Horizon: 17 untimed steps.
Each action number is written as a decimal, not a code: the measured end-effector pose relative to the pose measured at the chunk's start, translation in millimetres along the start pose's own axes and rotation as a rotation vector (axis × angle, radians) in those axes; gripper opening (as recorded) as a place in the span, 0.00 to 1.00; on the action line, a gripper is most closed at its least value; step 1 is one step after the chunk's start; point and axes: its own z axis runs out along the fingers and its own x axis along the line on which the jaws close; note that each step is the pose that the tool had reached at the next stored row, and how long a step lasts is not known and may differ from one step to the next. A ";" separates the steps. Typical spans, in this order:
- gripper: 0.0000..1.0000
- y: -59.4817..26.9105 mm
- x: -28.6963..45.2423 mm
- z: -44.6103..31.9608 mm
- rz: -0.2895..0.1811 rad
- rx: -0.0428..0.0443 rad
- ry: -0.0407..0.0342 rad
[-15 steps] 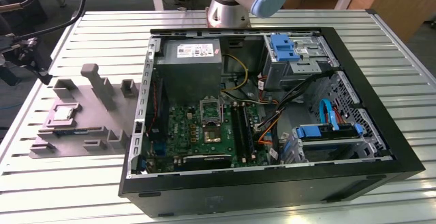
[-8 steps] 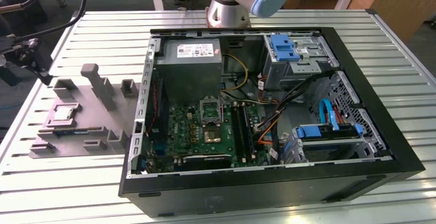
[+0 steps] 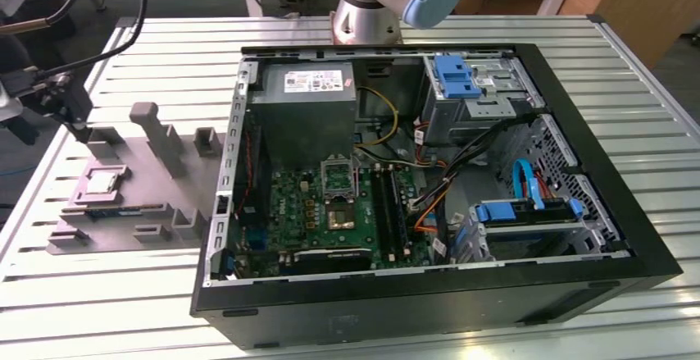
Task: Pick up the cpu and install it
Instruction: 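Pick up the cpu and move it towards the insertion slot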
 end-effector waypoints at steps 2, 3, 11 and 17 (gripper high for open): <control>0.71 -0.2 0.0 3.7 0.000 -0.0001 -0.0001; 0.71 -0.2 0.0 5.2 0.000 0.0000 0.0000; 0.71 -0.3 0.0 7.2 0.000 0.0000 0.0000; 0.71 -2.3 0.0 17.1 0.001 -0.0001 -0.0002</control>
